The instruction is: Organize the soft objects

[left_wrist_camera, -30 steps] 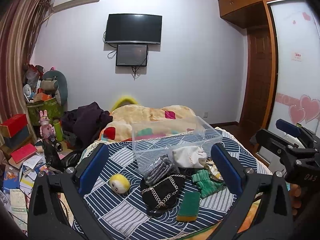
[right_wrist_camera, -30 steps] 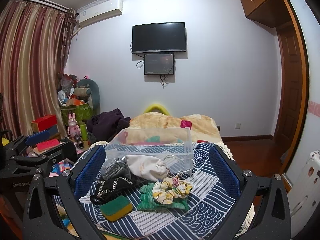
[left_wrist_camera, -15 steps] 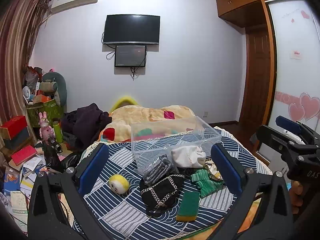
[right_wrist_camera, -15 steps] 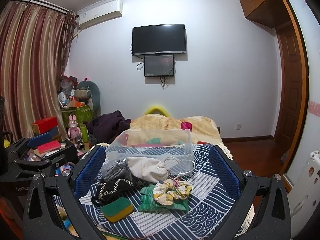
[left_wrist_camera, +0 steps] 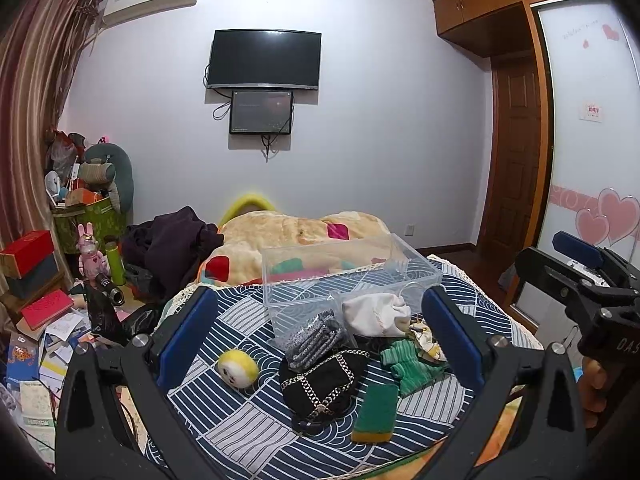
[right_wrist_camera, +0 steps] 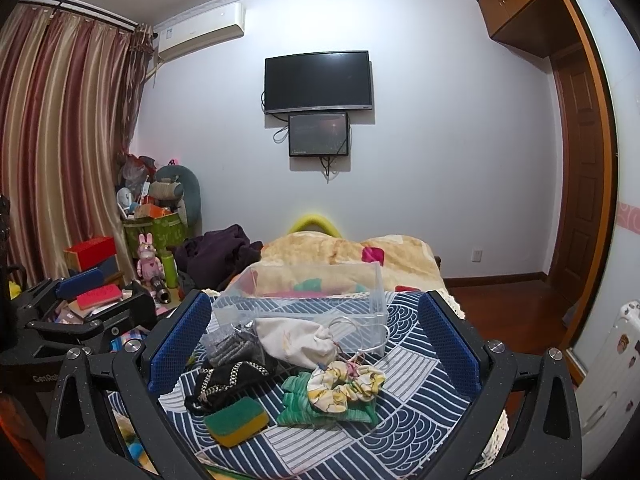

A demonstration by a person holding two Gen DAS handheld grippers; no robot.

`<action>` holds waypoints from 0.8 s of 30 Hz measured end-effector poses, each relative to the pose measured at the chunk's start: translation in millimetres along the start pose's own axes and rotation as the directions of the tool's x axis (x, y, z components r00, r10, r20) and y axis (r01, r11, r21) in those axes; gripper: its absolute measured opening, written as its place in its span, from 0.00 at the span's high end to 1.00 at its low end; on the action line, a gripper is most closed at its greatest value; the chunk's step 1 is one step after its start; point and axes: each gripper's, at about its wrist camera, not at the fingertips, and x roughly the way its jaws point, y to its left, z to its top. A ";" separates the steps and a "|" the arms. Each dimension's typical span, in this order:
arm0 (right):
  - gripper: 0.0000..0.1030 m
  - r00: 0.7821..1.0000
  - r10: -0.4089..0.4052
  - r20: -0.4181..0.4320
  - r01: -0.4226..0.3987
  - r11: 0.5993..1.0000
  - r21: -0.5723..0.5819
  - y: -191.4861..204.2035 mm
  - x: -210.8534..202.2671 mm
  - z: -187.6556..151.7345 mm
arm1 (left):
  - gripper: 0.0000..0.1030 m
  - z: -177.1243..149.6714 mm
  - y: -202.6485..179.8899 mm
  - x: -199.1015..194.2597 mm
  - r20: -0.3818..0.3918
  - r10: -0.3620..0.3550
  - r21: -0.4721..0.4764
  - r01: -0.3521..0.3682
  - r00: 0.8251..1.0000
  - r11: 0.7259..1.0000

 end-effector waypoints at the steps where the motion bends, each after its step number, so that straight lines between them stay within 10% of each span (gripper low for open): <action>1: 0.00 1.000 0.000 0.002 0.000 1.000 0.000 -0.5 0.1 0.3 | 0.00 0.0 0.3 -0.3 -0.001 0.000 0.000 0.000 1.000 1.000; 24: 0.00 1.000 0.005 0.006 -0.005 1.000 -0.010 3.4 -0.6 -1.9 | 0.00 0.3 0.7 -0.7 -0.003 -0.003 0.003 0.003 1.000 1.000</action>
